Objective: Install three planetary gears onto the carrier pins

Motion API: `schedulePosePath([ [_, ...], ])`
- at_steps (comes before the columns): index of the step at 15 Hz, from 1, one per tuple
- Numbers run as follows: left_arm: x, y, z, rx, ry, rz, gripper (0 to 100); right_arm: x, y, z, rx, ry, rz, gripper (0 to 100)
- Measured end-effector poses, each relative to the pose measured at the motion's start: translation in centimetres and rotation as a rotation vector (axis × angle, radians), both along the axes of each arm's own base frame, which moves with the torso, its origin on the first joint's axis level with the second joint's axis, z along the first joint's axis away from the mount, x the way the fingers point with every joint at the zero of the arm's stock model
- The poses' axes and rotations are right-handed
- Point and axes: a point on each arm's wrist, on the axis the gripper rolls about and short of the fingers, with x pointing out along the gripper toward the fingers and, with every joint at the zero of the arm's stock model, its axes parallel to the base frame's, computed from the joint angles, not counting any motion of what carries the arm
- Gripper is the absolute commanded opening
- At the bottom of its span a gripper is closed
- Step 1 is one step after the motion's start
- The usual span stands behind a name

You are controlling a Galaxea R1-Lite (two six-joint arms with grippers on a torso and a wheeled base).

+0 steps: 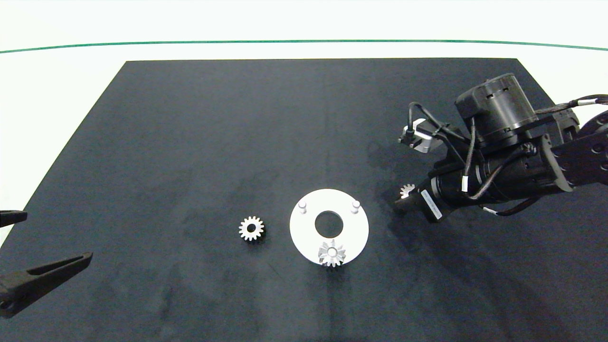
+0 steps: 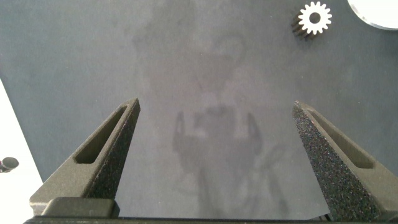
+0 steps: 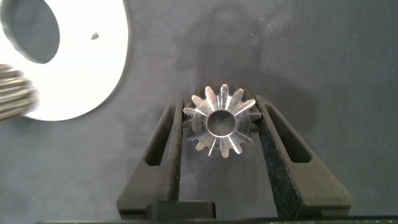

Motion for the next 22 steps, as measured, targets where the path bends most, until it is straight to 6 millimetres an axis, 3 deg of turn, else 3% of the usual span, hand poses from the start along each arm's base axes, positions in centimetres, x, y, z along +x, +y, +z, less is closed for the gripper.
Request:
schedulePosePath([
  [4, 0.0, 0.0, 0.1, 0.0, -0.002, 0.0, 100, -1.8, 1.8, 0.7, 0.011, -0.022, 0.074, 4],
  [7, 0.0, 0.0, 0.1, -0.001, -0.004, 0.001, 100, -2.0, 3.2, 2.3, 0.018, -0.079, 0.094, 4],
  [10, 0.0, 0.0, 0.2, 0.0, -0.006, 0.001, 100, -2.2, 4.8, 2.6, -0.013, -0.067, 0.118, 4],
  [16, -0.1, 0.0, 0.2, 0.0, -0.009, 0.001, 100, -1.1, 7.2, 1.1, -0.069, -0.051, 0.122, 4],
  [22, -0.1, 0.0, 0.2, 0.001, -0.01, 0.002, 100, -0.3, 8.0, 0.4, -0.078, -0.039, 0.123, 4],
])
